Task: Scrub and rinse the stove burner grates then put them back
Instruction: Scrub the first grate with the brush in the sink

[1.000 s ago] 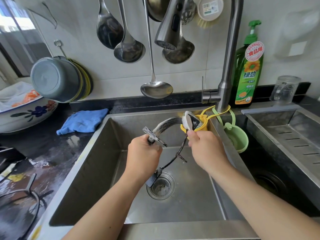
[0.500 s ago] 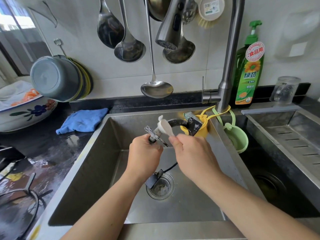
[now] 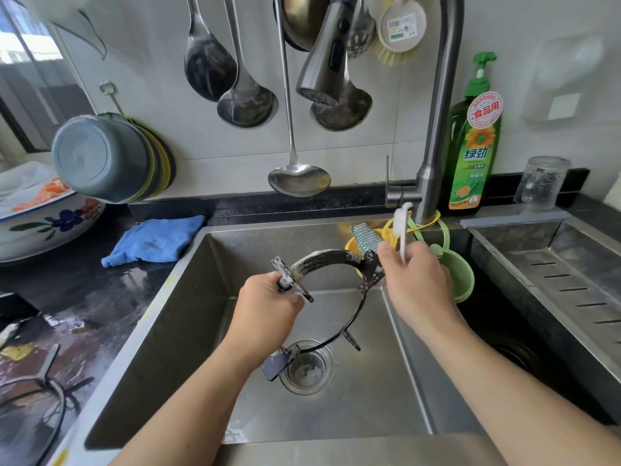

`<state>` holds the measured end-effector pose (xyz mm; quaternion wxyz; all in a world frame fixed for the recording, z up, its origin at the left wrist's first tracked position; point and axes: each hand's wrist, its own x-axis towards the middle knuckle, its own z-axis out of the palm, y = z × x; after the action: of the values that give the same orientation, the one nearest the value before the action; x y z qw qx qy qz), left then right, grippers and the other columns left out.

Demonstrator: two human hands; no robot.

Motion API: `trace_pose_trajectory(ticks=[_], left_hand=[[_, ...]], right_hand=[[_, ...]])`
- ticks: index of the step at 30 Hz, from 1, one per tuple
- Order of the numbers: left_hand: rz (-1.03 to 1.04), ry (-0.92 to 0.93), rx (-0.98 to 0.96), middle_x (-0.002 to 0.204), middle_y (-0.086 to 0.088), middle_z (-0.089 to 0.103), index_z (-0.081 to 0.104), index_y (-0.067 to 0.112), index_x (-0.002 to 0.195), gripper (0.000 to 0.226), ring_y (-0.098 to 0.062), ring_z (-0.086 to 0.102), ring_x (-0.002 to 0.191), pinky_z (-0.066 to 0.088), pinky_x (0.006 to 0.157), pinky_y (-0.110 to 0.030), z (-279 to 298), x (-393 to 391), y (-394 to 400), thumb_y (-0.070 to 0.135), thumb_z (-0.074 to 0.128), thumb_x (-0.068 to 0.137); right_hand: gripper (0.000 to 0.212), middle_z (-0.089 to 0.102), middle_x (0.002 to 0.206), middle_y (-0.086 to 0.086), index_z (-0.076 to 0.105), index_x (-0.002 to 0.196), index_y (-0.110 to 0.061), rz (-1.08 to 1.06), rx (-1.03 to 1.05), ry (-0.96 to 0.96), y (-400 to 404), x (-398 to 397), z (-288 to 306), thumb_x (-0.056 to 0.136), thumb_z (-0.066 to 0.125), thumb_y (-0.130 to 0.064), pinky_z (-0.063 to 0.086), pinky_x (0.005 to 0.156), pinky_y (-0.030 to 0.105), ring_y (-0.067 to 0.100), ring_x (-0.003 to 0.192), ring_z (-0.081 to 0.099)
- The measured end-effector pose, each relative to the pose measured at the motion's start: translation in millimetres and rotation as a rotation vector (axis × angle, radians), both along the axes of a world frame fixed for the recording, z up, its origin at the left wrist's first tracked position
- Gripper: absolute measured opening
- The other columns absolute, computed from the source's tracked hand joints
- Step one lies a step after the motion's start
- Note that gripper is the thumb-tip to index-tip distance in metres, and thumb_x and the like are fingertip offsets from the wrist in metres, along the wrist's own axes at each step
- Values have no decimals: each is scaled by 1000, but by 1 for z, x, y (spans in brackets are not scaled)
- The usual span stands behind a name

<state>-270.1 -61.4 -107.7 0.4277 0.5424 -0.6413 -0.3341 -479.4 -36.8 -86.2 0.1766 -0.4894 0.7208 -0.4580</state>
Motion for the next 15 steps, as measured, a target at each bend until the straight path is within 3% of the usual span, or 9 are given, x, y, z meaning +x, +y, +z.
trace_pose_trajectory(ticks=[2, 5, 7, 8, 9, 11, 13, 15], left_hand=[[-10, 24, 13, 53, 5, 29, 42, 14, 60, 35, -14, 21, 53, 20, 46, -27, 3, 2, 1, -8, 60, 79], [-79, 96, 89, 54, 5, 29, 41, 21, 55, 44, -14, 21, 51, 20, 45, -27, 6, 4, 3, -11, 59, 81], [-155, 95, 143, 58, 1, 30, 45, 13, 61, 30, -15, 24, 55, 22, 49, -28, 6, 7, 2, -6, 61, 78], [-194, 51, 167, 61, -1, 33, 49, 4, 68, 14, -16, 28, 57, 26, 52, -30, 6, 10, 1, 0, 61, 75], [-228, 1, 200, 63, -2, 39, 53, -4, 78, 15, -17, 34, 60, 32, 55, -32, 8, 13, 1, 6, 61, 70], [-325, 28, 278, 73, -5, 57, 58, -5, 95, 36, -17, 50, 67, 41, 66, -34, 16, 24, -1, 8, 56, 61], [-434, 192, 405, 93, -14, 68, 60, -1, 109, 57, -18, 63, 82, 45, 76, -35, 22, 32, -2, 8, 52, 54], [-474, 178, 467, 107, -21, 70, 66, 5, 114, 63, -21, 64, 93, 45, 86, -38, 21, 32, -1, 17, 59, 52]], right_hand=[[35, 69, 79, 1, 57, 93, -19, 36, 29, -85, -1, -2, -1, 99, 49, -52, 45, 60, 32, 15, 67, 59], [25, 75, 73, -1, 64, 96, -16, 187, 115, -153, -3, 1, -4, 102, 51, -37, 35, 49, 25, 3, 48, 53], [26, 76, 79, 4, 66, 97, -11, 187, 130, -155, -6, -1, -10, 100, 53, -34, 38, 54, 28, 15, 70, 66], [27, 76, 82, 7, 66, 97, -10, 166, 134, -165, -7, -1, -11, 99, 54, -34, 41, 59, 30, 24, 82, 67], [26, 75, 84, 8, 65, 95, -10, 147, 137, -169, -8, -3, -12, 98, 55, -34, 43, 62, 31, 28, 85, 66], [22, 71, 81, 5, 62, 88, -12, 147, 143, -143, -9, -4, -12, 98, 56, -31, 41, 57, 28, 19, 72, 65], [19, 65, 78, 0, 59, 85, -13, 170, 141, -62, -7, -1, -12, 100, 56, -26, 36, 50, 24, 3, 53, 59], [20, 61, 78, 3, 57, 83, -14, 205, 139, 47, -7, 6, -14, 98, 56, -26, 39, 49, 26, 6, 54, 60]])
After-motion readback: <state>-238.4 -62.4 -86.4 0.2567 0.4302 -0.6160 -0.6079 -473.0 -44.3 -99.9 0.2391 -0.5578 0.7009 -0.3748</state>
